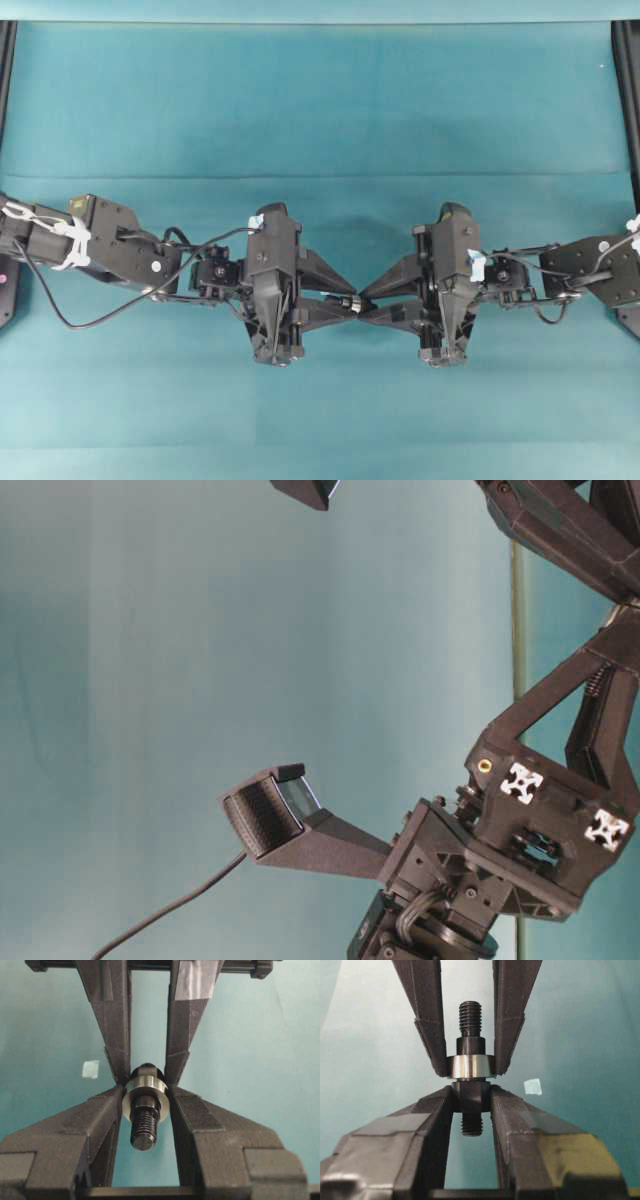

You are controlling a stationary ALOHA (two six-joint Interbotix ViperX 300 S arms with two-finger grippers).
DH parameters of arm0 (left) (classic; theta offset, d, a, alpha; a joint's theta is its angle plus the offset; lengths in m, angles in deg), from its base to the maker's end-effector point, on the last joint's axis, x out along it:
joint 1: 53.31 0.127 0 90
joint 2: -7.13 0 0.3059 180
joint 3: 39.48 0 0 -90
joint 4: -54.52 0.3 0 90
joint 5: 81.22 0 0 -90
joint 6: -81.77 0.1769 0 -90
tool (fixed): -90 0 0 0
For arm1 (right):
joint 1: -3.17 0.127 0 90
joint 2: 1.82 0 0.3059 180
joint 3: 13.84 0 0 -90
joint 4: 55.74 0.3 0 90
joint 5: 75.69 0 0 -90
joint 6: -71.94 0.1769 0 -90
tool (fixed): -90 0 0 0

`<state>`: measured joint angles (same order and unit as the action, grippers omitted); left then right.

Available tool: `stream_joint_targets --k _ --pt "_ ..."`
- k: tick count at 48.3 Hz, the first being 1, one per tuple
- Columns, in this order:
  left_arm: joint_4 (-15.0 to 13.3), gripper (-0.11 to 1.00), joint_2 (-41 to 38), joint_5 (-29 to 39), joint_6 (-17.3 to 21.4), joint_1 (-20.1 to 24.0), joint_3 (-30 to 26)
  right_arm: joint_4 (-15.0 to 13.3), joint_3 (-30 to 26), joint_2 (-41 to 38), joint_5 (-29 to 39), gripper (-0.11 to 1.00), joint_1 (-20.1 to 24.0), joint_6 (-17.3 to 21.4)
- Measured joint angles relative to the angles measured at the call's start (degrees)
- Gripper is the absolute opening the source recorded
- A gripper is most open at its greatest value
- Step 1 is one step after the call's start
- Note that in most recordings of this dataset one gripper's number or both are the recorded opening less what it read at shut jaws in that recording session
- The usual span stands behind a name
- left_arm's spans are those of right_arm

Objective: Insert the washer onto the shaft with both hands.
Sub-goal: 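Slide the washer along the shaft down to the hex collar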

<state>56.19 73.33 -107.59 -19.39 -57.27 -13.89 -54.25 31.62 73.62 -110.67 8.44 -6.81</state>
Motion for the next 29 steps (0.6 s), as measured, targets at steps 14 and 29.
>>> stream_joint_targets --k 14,29 --pt "0.09 0.35 0.0 0.09 -0.09 0.0 -0.26 0.0 0.0 0.0 0.0 0.0 0.0 0.0" --pt "0.09 0.35 -0.26 1.23 -0.26 0.0 -0.53 -0.09 0.0 0.0 0.09 0.0 0.0 0.0"
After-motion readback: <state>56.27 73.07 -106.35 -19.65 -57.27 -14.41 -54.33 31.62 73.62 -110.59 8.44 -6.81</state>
